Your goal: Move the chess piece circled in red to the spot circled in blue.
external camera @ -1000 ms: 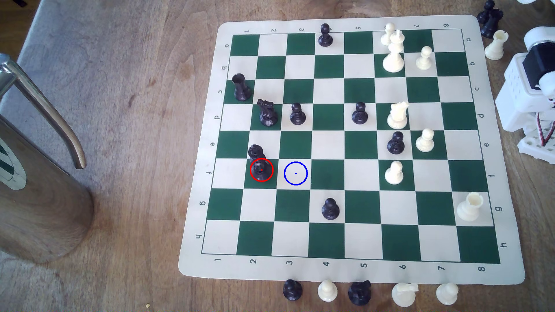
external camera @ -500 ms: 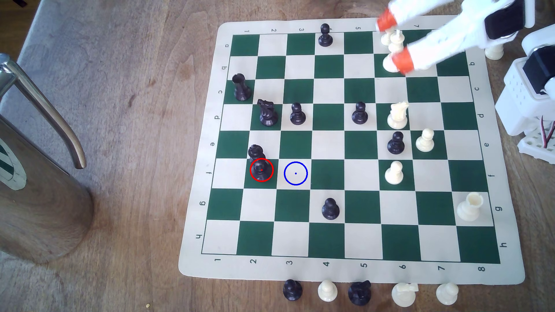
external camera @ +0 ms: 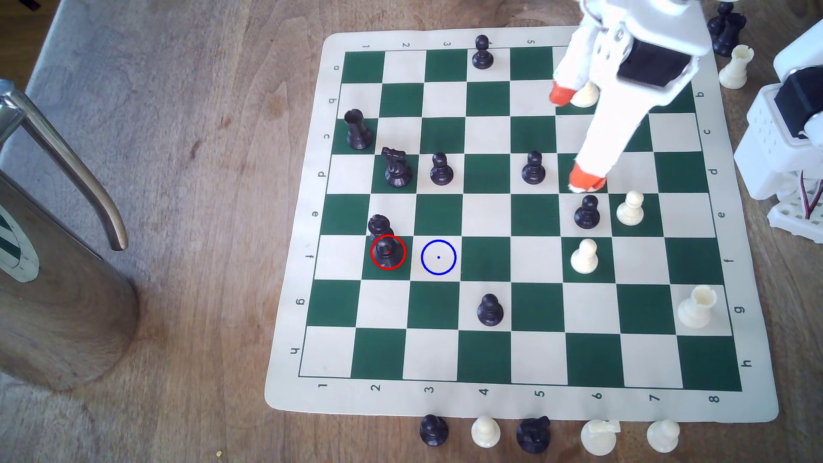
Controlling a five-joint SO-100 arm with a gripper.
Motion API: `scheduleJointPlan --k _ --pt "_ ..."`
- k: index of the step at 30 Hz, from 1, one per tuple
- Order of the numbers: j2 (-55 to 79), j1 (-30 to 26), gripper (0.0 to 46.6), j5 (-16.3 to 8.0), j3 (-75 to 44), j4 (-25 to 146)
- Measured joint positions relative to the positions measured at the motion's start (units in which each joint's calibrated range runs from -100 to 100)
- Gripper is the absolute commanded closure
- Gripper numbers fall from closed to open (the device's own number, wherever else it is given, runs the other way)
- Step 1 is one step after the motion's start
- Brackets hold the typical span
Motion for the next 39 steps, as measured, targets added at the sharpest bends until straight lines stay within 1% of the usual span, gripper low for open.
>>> scheduleJointPlan --k 7,10,17,23,28,39 --pt "8.55 0.29 14.0 -2.25 -2.35 -8.05" --pt "12.23 -0.44 15.6 -3.42 -2.98 -12.99" --pt "20.61 -0.59 16.3 -4.64 -6.69 -20.00" --pt "30.58 -0.52 16.8 -4.84 -13.19 -22.63" --pt "38.12 0.96 17.0 -4.84 -18.35 -23.43" --pt "49.10 1.18 18.0 -4.84 -27.56 -24.70"
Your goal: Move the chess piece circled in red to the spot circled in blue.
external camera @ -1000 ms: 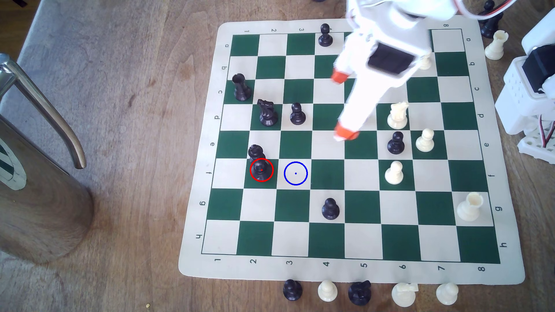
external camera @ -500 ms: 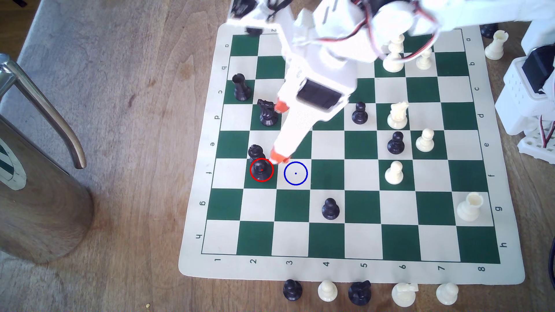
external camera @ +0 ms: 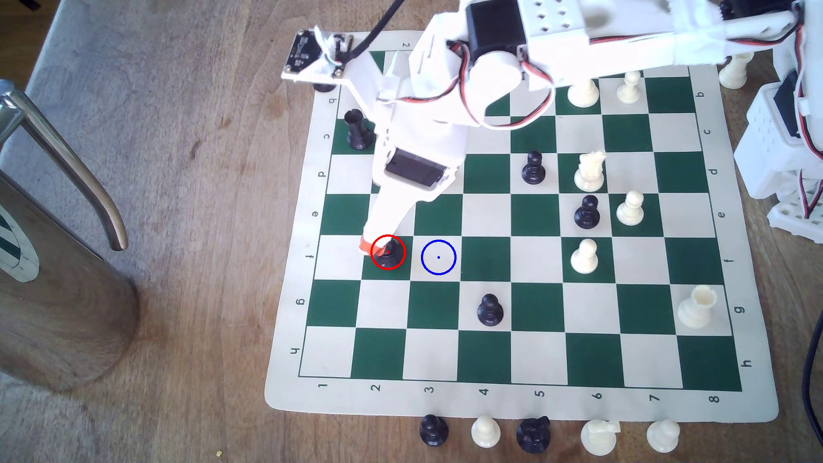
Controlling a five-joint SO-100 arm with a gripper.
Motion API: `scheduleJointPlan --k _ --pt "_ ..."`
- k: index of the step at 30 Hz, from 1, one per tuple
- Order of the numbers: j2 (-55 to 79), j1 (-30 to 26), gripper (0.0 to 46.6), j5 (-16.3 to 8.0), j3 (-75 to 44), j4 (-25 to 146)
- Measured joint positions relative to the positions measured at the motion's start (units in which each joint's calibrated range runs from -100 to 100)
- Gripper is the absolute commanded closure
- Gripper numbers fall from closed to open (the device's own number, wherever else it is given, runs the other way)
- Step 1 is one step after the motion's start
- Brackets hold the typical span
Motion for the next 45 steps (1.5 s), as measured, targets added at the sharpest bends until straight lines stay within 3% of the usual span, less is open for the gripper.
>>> scheduleJointPlan --k 15,37,45 --pt "8.63 0.59 18.7 -0.29 -2.71 -1.99" --pt "10.22 -0.81 20.5 -0.88 -3.80 -2.79" --pt "10.22 -0.81 27.5 -0.88 -4.70 -3.27"
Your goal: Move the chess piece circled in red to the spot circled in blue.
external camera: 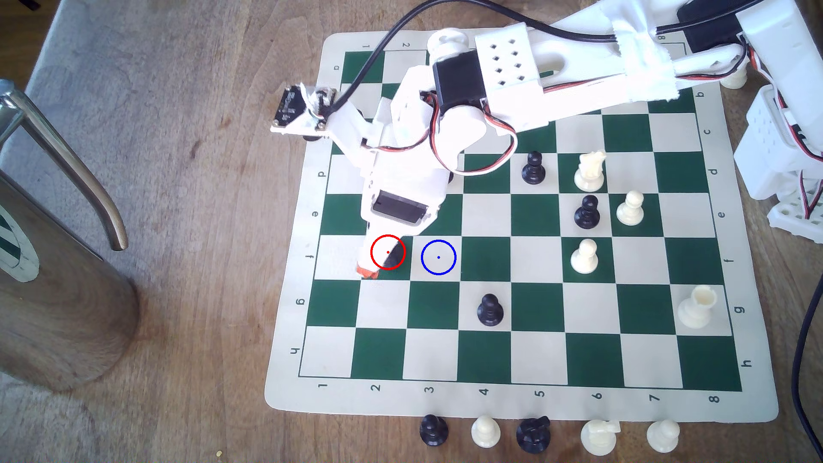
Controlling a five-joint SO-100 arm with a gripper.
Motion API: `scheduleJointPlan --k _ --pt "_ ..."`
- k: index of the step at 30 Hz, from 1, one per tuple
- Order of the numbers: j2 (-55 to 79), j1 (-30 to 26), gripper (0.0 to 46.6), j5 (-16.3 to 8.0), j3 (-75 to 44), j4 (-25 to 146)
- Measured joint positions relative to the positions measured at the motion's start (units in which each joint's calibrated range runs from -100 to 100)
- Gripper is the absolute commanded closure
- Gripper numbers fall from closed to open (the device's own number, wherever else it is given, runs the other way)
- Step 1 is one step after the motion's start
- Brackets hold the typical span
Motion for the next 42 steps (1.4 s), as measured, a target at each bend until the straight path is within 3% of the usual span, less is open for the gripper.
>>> scheduleJointPlan --k 8,20,22,26,42 --pt "0.00 0.00 27.6 0.05 -0.18 0.16" --pt "0.00 0.00 36.1 0.59 -0.18 1.43" --pt "0.00 0.00 39.9 0.59 -0.18 1.43" --pt "0.00 -0.29 42.8 0.59 -0.18 2.07" --pt "-0.92 0.29 43.7 -0.83 -0.18 -0.16"
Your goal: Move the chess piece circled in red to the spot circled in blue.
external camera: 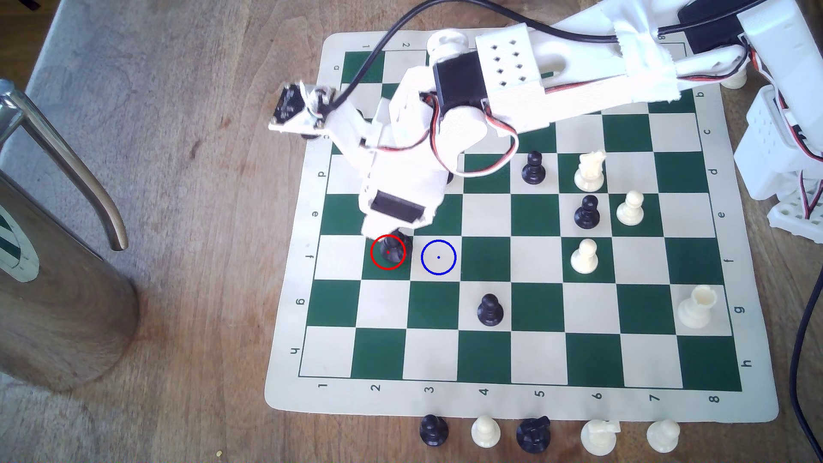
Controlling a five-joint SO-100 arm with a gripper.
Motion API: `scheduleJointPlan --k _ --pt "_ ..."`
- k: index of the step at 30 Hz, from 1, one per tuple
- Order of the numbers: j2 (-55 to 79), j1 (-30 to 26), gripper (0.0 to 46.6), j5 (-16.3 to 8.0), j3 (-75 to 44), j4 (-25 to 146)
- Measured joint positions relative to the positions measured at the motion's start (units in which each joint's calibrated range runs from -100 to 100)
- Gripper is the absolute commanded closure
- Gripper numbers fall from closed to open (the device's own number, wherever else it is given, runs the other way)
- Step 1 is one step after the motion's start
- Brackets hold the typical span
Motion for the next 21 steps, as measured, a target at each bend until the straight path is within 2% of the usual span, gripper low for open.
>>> scheduleJointPlan --k 11,15,21 --pt "-11.81 1.33 43.8 -0.68 0.63 1.75" --pt "-17.68 1.33 43.8 -1.32 6.78 0.56" --pt "-22.37 0.37 43.8 -1.71 23.95 -6.29"
